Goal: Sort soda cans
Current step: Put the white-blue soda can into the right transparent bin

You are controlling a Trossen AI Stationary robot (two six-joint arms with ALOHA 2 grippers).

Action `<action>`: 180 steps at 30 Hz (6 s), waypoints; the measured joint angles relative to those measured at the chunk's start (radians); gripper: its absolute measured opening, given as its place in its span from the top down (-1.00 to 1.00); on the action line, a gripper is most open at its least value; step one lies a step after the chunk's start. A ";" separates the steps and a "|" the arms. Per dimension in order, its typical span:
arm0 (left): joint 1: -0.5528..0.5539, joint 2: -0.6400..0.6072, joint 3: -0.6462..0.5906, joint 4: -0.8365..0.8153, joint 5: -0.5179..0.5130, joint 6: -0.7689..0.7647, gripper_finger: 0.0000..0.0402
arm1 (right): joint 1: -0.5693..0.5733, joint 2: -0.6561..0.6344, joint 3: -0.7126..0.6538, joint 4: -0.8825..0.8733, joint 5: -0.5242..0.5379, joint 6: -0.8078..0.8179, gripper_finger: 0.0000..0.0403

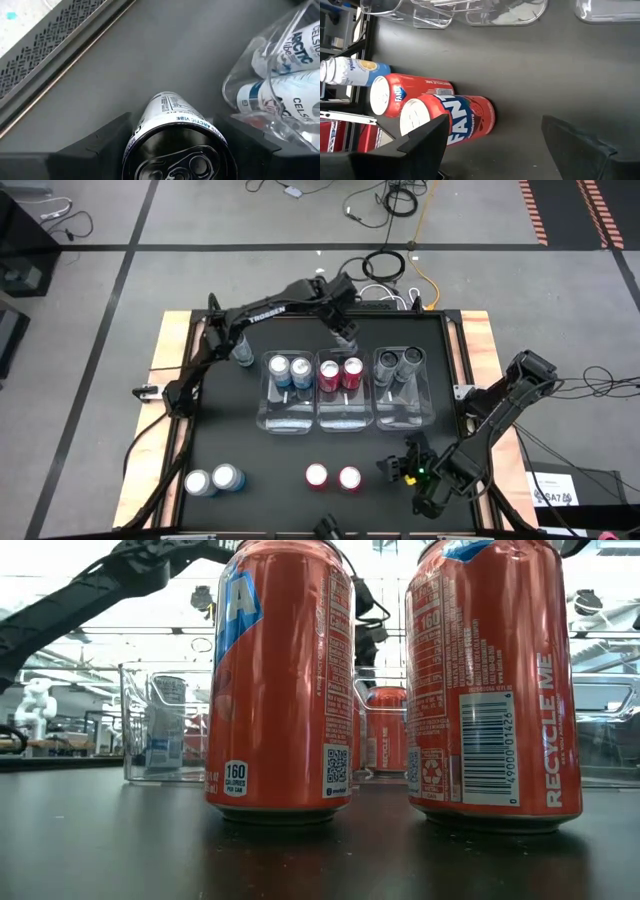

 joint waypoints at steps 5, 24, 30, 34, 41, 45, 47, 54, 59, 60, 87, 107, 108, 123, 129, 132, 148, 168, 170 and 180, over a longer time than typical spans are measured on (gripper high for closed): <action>-0.002 -0.003 0.000 0.009 -0.003 -0.005 -0.35 | 0.001 0.000 0.000 -0.015 0.000 0.001 -0.54; -0.002 -0.071 0.058 0.006 -0.076 0.021 -0.35 | 0.001 0.001 0.000 -0.028 0.002 0.008 -0.54; -0.004 -0.138 0.058 0.042 -0.075 0.028 -0.35 | 0.001 0.001 0.000 -0.041 0.003 0.008 -0.54; -0.008 -0.197 0.058 0.073 -0.076 0.050 -0.35 | 0.001 0.001 0.000 -0.053 0.003 0.008 -0.54; -0.028 -0.337 0.058 -0.060 -0.080 0.106 -0.35 | 0.001 0.001 0.000 -0.084 0.002 0.008 -0.54; -0.064 -0.438 0.058 -0.148 -0.096 0.124 -0.35 | 0.001 0.001 0.000 -0.110 0.001 0.007 -0.54; -0.094 -0.484 0.058 -0.185 -0.113 0.125 -0.35 | 0.001 0.001 0.000 -0.132 0.001 0.007 -0.54; -0.238 -0.604 0.058 -0.335 -0.165 0.022 -0.35 | 0.000 0.000 0.000 -0.235 0.001 0.005 -0.54; -0.371 -0.622 0.058 -0.428 -0.248 -0.122 -0.35 | 0.000 -0.002 0.000 -0.334 0.000 -0.021 -0.54; -0.398 -0.621 0.058 -0.433 -0.265 -0.150 -0.35 | 0.000 -0.005 0.000 -0.343 0.000 -0.038 -0.54; -0.784 -0.212 0.058 -0.366 -0.296 -0.183 -0.35 | 0.005 -0.043 0.000 -0.251 -0.153 -0.129 -0.54; -0.703 0.025 0.058 -0.190 -0.209 -0.244 -0.35 | 0.007 -0.043 0.000 -0.122 -0.157 -0.292 -0.54; -0.703 0.025 0.058 -0.191 -0.217 -0.247 -0.35 | 0.007 -0.043 0.000 -0.121 -0.157 -0.302 -0.54; -0.703 0.027 0.058 -0.247 -0.244 -0.384 -0.35 | 0.007 -0.043 0.000 -0.122 -0.157 -0.373 -0.54; -0.704 0.027 0.054 -0.250 -0.256 -0.402 -0.35 | 0.007 -0.043 0.000 -0.122 -0.154 -0.386 -0.54; -0.704 0.027 0.054 -0.250 -0.256 -0.401 -0.35 | 0.007 -0.043 0.000 -0.122 -0.153 -0.386 -0.54; -0.704 0.027 0.052 -0.245 -0.256 -0.402 -0.35 | 0.007 -0.043 0.000 -0.122 -0.153 -0.386 -0.54; -0.693 0.023 0.054 -0.249 -0.134 -0.450 -0.90 | 0.007 -0.043 0.000 -0.122 -0.149 -0.386 -0.54; -0.690 0.016 0.056 -0.248 -0.122 -0.451 -0.91 | 0.007 -0.043 0.000 -0.121 -0.148 -0.386 -0.54; -0.688 -0.125 0.057 -0.244 -0.134 -0.388 -0.91 | 0.003 -0.044 0.102 -0.163 -0.067 -0.484 -0.54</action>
